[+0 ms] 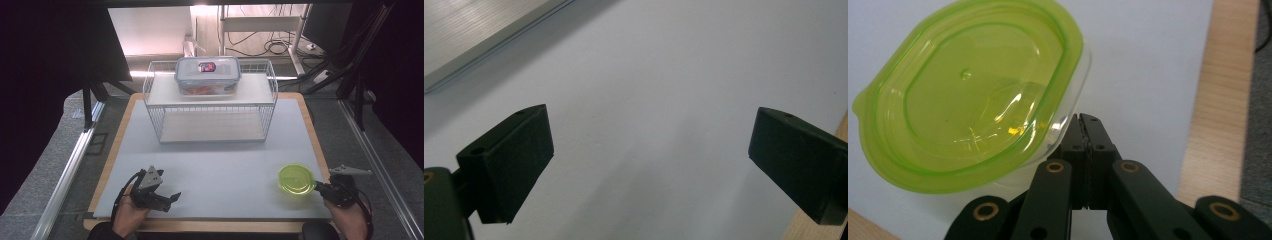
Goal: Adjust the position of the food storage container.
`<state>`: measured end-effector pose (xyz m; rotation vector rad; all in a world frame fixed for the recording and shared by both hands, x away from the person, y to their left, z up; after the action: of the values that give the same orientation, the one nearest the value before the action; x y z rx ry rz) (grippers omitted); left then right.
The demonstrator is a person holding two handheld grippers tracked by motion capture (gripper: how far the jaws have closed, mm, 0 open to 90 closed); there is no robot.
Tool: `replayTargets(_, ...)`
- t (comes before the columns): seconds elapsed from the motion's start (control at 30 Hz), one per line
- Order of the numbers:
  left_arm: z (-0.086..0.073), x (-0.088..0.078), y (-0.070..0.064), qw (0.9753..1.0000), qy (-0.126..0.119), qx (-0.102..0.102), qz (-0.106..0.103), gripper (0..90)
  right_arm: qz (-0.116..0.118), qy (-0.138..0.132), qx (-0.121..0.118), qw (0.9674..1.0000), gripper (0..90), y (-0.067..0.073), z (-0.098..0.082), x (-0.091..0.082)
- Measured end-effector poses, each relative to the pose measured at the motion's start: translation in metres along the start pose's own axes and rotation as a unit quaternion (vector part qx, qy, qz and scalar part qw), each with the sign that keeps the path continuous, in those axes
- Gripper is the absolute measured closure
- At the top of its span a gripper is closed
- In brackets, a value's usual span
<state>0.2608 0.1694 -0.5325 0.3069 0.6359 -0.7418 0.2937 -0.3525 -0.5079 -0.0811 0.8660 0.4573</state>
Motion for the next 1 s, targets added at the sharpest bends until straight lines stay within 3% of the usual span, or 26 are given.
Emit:
replayTargets(0.37, -0.001, 0.003, 0.0, 1.0, 0.01, 0.002, 0.0, 4.1, 0.035, 0.031, 0.009, 0.9989, 89.1, 0.007, -0.005, 0.014)
replayTargets(0.57, -0.001, 0.003, 0.0, 0.9999, 0.01, 0.002, -0.001, 4.2, 0.059, 0.045, -0.007, 0.9972, 88.6, 0.022, -0.001, 0.026)
replayTargets(1.0, -0.002, 0.005, 0.001, 0.9999, 0.015, -0.001, -0.003, 4.2, 0.097, 0.051, -0.035, 0.9934, 87.8, 0.048, 0.011, 0.045)
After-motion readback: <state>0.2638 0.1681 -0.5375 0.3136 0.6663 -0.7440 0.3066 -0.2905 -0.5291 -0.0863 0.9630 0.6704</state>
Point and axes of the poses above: each handheld gripper's, and its own axes: x roughly forward along the jaws, z roughly out of its top, y roughly to its left, the point moved 3 cm from there along x, roughly forward along the jaws, and after that the axes turned 1 degree about z, right-handed, at the moved point
